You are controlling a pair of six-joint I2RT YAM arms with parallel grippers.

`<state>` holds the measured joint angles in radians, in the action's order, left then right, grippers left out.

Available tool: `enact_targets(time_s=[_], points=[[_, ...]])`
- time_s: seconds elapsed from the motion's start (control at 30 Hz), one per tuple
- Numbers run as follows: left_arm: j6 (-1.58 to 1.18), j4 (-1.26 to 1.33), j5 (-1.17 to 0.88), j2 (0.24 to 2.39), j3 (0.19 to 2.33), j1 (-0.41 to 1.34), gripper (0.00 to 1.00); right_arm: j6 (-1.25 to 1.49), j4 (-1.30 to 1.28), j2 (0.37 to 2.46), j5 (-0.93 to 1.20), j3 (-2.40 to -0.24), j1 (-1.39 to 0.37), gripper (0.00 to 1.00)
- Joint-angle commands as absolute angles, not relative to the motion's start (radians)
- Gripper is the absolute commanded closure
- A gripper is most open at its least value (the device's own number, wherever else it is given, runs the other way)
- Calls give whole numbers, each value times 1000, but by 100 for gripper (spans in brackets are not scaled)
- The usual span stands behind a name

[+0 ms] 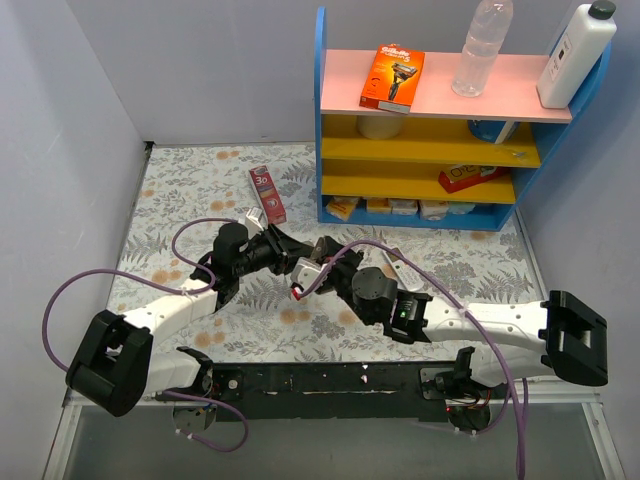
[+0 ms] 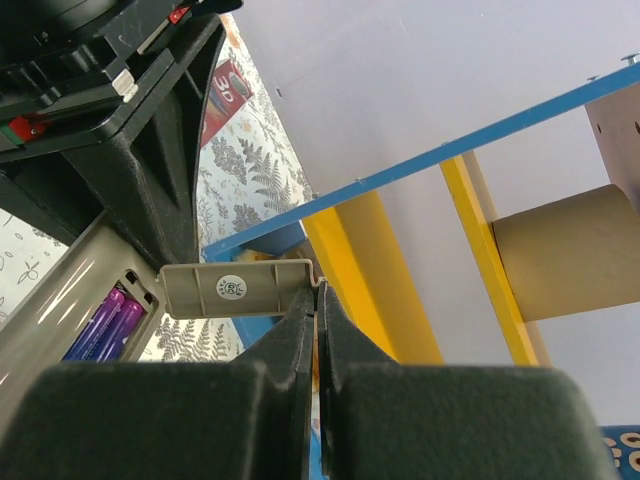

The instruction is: Load the batteries into the remote control

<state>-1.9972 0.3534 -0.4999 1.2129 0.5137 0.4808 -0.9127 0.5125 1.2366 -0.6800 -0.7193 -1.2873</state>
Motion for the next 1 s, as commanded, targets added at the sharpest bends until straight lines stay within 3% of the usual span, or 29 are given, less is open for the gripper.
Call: enact_targets(time_s=[0.0,0.97], points=[[-2240,391,-528,1164,526,479,100,-953,660,1255,-713,-707,-1293,99],[-2301,385,-551,1141,541,479,100,-1023,753,1246,-646,-615,-1315,99]])
